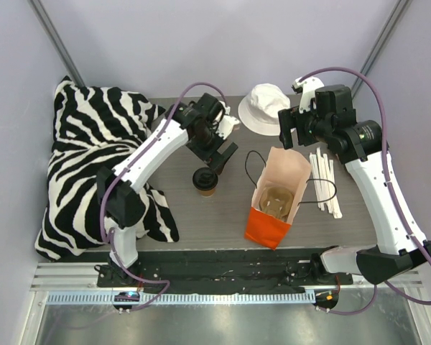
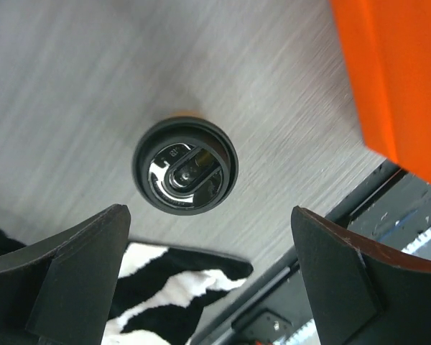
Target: Pack the takeout coffee
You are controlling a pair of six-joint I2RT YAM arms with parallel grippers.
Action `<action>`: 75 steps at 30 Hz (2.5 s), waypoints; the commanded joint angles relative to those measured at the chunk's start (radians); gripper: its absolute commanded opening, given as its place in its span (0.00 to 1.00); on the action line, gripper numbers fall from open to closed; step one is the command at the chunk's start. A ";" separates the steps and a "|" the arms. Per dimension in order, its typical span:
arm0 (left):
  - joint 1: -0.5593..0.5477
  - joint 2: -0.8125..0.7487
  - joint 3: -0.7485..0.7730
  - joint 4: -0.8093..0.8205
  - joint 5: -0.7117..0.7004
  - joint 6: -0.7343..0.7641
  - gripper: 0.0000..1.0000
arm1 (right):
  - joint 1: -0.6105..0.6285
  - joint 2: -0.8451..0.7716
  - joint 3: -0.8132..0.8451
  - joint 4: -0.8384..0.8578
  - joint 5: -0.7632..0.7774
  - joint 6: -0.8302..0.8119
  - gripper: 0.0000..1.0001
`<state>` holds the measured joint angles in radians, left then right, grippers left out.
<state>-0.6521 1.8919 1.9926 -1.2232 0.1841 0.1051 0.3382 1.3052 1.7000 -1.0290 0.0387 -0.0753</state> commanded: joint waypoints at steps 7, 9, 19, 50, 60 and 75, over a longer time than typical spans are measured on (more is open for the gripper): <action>0.005 -0.035 -0.073 -0.092 -0.093 -0.062 1.00 | 0.001 -0.004 0.033 0.046 0.000 0.003 0.89; 0.005 -0.072 -0.175 0.019 -0.117 -0.094 1.00 | -0.001 -0.006 0.033 0.044 0.004 0.002 0.89; 0.005 -0.039 -0.204 0.042 -0.092 -0.088 1.00 | -0.002 -0.009 0.029 0.044 0.000 0.003 0.90; -0.006 0.084 -0.146 0.051 -0.118 -0.082 0.88 | -0.027 -0.026 0.010 0.047 -0.010 0.005 0.90; -0.011 0.090 -0.164 0.067 -0.127 -0.081 0.87 | -0.027 -0.026 0.007 0.047 -0.013 0.006 0.90; -0.024 0.087 -0.192 0.111 -0.175 -0.076 0.83 | -0.027 -0.029 0.001 0.047 -0.010 0.006 0.90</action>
<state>-0.6685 1.9835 1.8027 -1.1530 0.0334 0.0269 0.3141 1.3033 1.6997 -1.0245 0.0319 -0.0753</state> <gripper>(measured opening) 0.836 0.895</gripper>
